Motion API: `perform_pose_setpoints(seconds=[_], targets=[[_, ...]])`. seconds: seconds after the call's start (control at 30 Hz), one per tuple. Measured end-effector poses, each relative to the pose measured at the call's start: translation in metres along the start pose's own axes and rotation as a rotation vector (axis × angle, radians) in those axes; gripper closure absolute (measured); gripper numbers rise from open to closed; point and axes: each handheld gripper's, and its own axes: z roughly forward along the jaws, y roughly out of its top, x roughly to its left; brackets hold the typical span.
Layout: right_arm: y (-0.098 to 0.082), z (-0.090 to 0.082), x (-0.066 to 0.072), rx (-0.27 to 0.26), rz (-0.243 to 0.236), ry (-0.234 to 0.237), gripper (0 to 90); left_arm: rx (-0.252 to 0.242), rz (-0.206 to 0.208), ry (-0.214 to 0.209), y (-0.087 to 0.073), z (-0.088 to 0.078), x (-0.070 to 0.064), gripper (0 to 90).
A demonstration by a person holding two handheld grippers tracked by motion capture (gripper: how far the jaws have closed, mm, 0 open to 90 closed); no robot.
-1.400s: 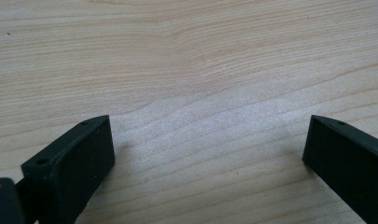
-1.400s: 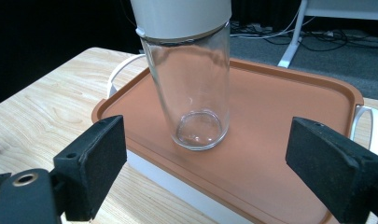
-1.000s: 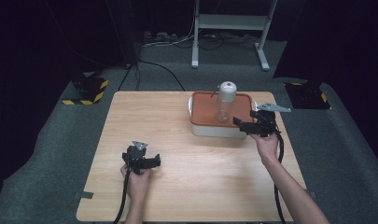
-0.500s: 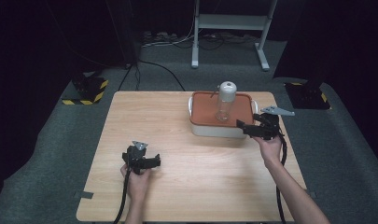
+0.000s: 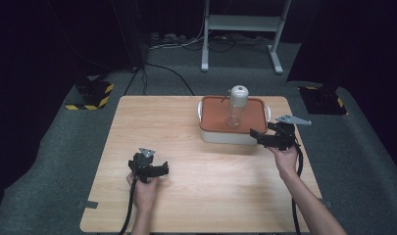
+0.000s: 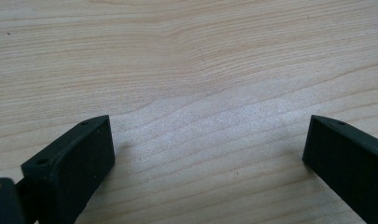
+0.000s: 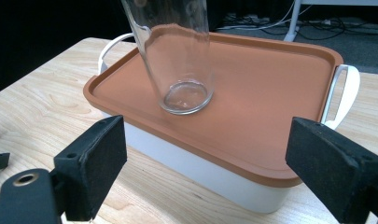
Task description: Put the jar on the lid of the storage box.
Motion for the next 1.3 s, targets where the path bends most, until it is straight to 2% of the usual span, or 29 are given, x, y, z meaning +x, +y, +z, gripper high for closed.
perform_pose_setpoints(seconds=[0.83, 1.3], targets=[[-0.014, -0.013, -0.007, -0.002, 0.025, 0.0, 12.4, 0.0, 0.0, 0.0, 0.0, 0.0, 0.0, 2.0], [-0.024, -0.012, -0.009, 0.006, 0.04, 0.009, 12.1, 0.0, 0.0, 0.001, 0.0, 0.0, 0.0, 2.0]])
